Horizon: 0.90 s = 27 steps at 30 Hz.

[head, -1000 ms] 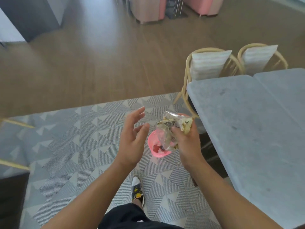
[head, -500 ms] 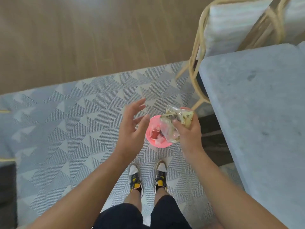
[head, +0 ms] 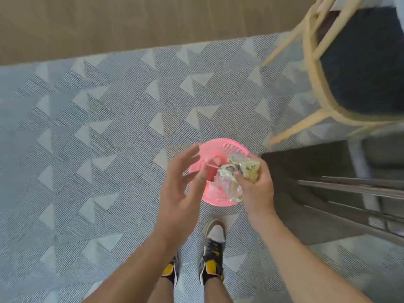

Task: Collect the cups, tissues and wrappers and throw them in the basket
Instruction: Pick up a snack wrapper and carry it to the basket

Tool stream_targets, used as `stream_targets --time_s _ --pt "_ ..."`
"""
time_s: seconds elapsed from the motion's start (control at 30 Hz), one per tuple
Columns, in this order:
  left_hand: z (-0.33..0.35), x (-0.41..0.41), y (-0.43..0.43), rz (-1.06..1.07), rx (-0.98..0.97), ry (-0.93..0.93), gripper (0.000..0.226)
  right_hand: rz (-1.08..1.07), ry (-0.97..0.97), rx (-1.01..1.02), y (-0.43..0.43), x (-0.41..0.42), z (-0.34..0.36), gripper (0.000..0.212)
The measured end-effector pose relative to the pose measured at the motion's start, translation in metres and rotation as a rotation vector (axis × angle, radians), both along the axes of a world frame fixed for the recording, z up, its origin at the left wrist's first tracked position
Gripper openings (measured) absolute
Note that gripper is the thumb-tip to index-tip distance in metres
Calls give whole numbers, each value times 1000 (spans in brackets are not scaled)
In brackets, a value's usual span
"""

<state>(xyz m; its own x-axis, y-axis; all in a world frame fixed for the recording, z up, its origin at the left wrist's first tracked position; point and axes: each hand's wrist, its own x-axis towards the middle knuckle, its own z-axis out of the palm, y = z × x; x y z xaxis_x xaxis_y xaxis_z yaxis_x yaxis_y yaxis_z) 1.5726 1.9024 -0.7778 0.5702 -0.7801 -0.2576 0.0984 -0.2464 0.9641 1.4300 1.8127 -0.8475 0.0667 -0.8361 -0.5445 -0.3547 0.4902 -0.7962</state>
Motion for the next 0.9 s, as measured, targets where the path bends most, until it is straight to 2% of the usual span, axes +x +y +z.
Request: stream_targets --time_s 0.2,0.47,0.73,0.9 --pt "-96 -4 7 2 41 12 42 28 160 11 -6 -2 -110 58" --pt "-168 2 10 29 24 48 44 155 315 97 -11 8 -217 53" --pt "-183 10 8 24 47 44 43 212 324 182 -19 14 -234 61" --pt "-154 16 4 54 38 41 38 146 267 103 -21 14 -189 31"
